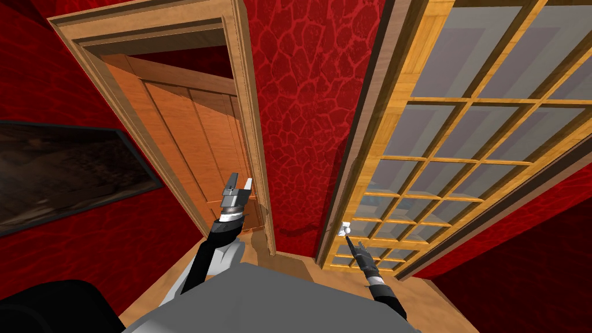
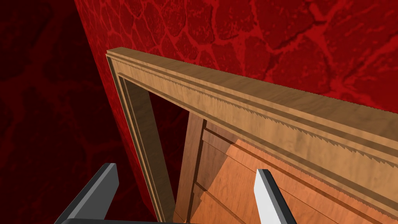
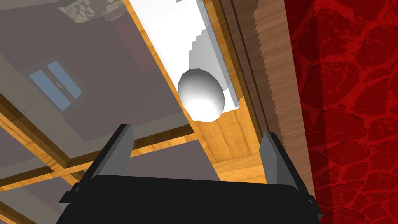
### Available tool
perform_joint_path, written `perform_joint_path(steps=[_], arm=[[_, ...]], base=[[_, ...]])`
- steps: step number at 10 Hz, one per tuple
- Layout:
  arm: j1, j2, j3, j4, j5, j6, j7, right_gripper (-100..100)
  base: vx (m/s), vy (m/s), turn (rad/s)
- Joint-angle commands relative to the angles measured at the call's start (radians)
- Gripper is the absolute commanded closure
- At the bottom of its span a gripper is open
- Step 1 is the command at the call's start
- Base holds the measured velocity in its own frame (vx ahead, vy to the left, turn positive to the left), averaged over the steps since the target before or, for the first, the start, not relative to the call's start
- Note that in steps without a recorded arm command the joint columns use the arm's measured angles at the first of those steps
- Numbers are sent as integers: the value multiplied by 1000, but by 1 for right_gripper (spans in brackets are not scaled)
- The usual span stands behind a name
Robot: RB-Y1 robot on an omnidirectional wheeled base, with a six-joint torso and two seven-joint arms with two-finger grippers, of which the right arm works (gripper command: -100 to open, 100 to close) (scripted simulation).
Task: Pull the door open
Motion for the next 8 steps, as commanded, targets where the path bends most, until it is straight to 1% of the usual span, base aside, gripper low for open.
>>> perform_joint_path(steps=[1,2,3,4,5,7,8], arm=[[13,-10,-4,7,15,-28,50,-100],[13,-10,-4,7,15,-28,60,-100],[25,-15,-6,5,24,-43,99,-100],[37,-21,-9,3,34,-59,124,-100],[37,-21,-9,3,34,-59,140,-100],[60,-31,-13,0,53,-88,203,-100],[60,-31,-13,0,53,-88,214,-100]], base=[[-11,16,-63],[-11,14,-19],[-10,9,-30],[-11,16,-54],[-9,14,-28],[-10,14,-40],[-8,12,-26]])
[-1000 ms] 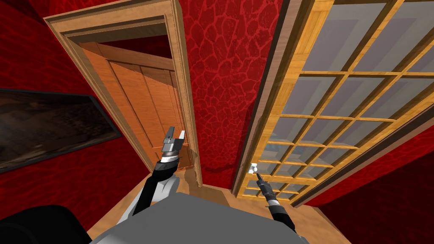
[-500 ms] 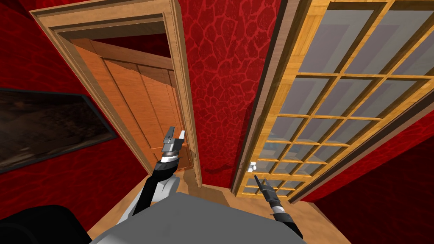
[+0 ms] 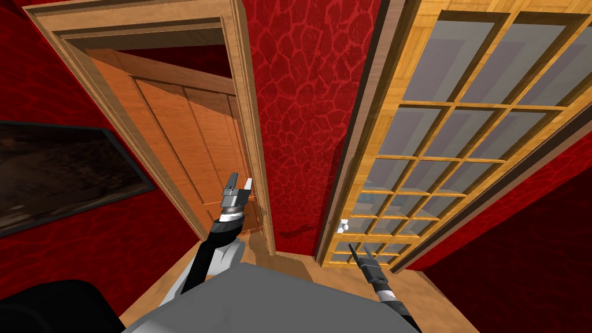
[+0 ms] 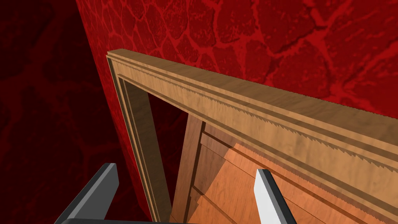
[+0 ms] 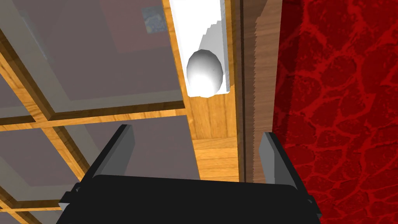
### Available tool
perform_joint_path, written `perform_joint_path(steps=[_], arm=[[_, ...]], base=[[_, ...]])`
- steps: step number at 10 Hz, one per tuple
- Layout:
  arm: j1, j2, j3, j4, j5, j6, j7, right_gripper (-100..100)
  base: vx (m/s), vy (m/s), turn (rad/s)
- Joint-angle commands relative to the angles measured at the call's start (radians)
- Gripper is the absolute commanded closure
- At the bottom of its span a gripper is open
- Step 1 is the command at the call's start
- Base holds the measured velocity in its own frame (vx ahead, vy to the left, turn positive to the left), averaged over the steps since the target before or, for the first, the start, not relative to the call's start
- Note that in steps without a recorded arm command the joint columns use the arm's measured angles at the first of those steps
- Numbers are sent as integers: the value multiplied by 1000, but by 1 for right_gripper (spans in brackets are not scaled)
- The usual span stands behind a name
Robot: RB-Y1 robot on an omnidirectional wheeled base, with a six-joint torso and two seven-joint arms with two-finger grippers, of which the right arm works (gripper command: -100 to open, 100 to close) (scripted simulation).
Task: Pull the door open
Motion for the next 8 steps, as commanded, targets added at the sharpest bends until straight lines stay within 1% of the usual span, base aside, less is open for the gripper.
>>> perform_joint_path(steps=[1,3,6,7,8], arm=[[11,-5,-3,6,10,-23,46,-100],[30,-13,-6,4,26,-46,96,-100],[52,-23,-11,2,43,-74,147,-100],[46,-20,-10,7,39,-68,136,-100],[18,-6,-20,17,33,-44,157,-100]], base=[[-8,10,-34],[-9,15,-48],[-11,13,-38],[-5,6,-9],[35,-8,143]])
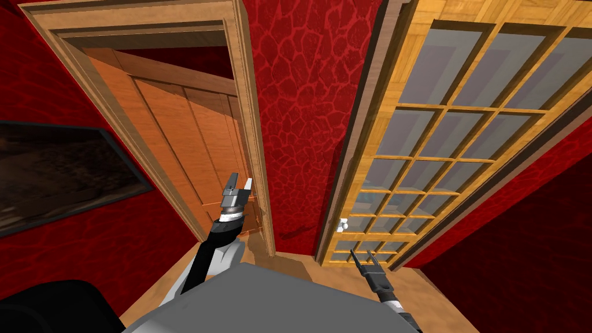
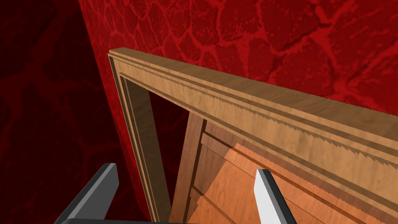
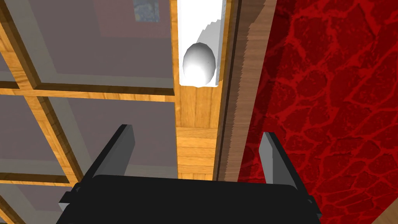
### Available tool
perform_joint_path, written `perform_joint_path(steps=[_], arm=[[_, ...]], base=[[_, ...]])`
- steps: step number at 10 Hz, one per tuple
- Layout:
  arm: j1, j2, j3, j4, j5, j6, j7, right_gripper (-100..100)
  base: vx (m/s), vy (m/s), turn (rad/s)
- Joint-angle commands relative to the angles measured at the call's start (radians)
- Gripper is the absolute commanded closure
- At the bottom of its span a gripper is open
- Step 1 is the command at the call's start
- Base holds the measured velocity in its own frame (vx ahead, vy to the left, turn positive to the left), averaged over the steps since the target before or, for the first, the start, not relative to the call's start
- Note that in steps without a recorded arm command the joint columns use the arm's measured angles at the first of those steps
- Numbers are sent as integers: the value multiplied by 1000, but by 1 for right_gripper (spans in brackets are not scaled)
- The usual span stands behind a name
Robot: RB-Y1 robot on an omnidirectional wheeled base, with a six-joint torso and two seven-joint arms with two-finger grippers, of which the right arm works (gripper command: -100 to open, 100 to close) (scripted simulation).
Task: Pull the door open
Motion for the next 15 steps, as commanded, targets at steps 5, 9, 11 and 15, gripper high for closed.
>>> perform_joint_path(steps=[5,9,11,15], arm=[[-89,49,-35,14,-24,107,57,-100],[-120,68,-46,15,-32,144,75,-100],[-120,68,-46,15,-32,144,75,100],[-120,68,-46,15,-32,144,75,100]], base=[[58,-45,144],[43,-30,88],[-6,6,-15],[0,0,0]])
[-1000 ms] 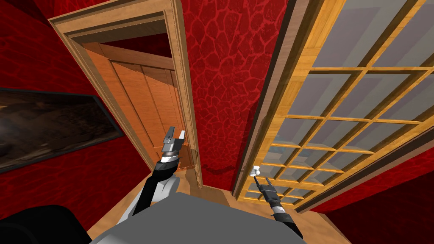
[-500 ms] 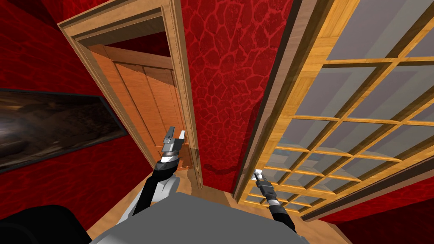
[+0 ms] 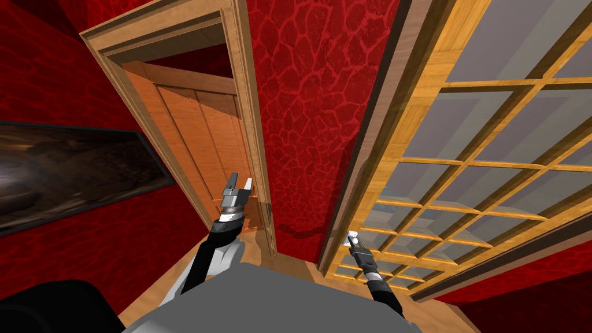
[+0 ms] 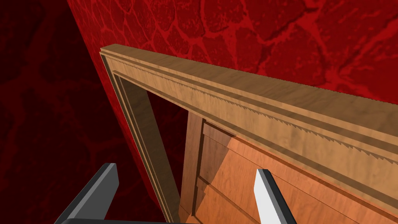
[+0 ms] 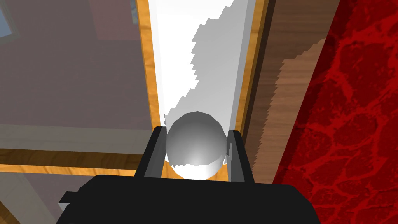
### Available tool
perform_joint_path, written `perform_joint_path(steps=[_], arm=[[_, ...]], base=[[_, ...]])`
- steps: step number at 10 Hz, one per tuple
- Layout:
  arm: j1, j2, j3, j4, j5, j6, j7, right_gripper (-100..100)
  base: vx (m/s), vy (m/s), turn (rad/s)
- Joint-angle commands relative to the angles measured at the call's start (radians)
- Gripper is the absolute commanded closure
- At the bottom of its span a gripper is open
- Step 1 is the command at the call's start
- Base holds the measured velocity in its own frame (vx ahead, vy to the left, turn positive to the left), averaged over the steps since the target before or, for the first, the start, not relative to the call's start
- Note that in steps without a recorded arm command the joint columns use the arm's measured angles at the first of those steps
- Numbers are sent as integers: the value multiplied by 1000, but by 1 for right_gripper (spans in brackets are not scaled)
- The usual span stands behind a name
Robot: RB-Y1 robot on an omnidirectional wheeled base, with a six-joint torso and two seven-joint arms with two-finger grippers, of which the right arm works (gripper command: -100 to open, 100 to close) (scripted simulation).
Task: Pull the door open
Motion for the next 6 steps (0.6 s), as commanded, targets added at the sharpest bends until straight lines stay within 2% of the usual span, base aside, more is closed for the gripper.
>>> perform_joint_path(steps=[1,6], arm=[[-1,0,4,-1,-10,1,-29,100],[-3,1,16,-4,-38,6,-116,100]], base=[[-31,-8,48],[-45,-19,49]])
